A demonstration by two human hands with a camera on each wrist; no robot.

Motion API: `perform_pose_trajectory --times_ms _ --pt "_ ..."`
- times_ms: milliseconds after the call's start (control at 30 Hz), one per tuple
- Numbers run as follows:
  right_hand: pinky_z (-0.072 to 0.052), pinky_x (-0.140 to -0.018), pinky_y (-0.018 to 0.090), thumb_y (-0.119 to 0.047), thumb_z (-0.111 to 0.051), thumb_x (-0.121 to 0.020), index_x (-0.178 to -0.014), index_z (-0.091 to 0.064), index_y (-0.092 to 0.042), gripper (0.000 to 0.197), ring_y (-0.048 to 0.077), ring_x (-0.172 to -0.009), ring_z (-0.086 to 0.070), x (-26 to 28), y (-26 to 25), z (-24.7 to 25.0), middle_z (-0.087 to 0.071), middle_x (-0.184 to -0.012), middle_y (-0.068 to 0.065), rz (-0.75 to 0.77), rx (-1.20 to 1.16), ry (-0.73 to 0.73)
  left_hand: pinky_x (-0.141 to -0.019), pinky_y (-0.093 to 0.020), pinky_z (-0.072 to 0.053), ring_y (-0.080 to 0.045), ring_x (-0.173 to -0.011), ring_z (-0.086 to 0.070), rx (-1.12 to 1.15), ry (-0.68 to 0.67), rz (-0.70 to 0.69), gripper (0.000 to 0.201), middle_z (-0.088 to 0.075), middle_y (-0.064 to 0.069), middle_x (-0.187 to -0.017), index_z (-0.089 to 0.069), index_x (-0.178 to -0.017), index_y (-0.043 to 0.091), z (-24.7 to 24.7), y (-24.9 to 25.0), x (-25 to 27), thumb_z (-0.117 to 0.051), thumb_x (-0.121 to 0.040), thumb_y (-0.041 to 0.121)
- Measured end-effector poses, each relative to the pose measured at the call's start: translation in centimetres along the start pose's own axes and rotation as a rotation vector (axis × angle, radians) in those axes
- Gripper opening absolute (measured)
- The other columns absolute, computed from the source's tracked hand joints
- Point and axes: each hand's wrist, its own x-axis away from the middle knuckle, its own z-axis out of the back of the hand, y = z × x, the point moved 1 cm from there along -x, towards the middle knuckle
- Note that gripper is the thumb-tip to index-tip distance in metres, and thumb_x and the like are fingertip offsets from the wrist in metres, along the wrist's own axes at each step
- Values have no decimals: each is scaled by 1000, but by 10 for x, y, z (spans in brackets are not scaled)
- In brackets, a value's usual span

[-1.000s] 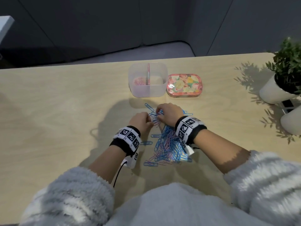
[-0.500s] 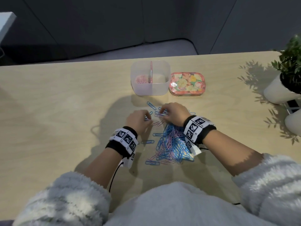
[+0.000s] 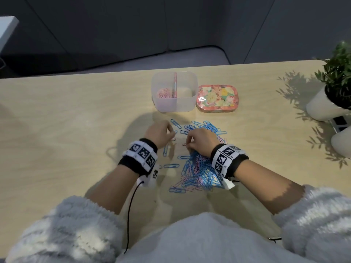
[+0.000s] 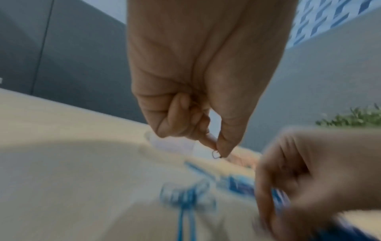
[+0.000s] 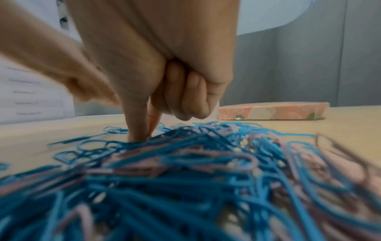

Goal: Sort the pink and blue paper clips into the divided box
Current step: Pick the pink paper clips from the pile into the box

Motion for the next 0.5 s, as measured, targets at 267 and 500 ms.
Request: perform_pose_trajectory --times_ms 267,500 --pt "-41 -67 29 -24 -61 -85 -74 -56 -17 14 24 -84 -60 -3 -5 -4 -68 -93 7 18 -10 -154 -87 -39 -45 -36 -104 -57 -141 207 -16 19 -63 -19 -110 -58 -100 2 80 44 -77 -46 -86 8" --pt "-37 -54 24 -4 -61 -80 -61 -53 -15 25 11 -55 -47 4 32 23 -53 -62 4 -88 -640 44 -92 -41 -44 -39 -111 -53 -260 151 -65 27 -58 -22 -120 -57 -112 3 73 40 -96 -47 -87 8"
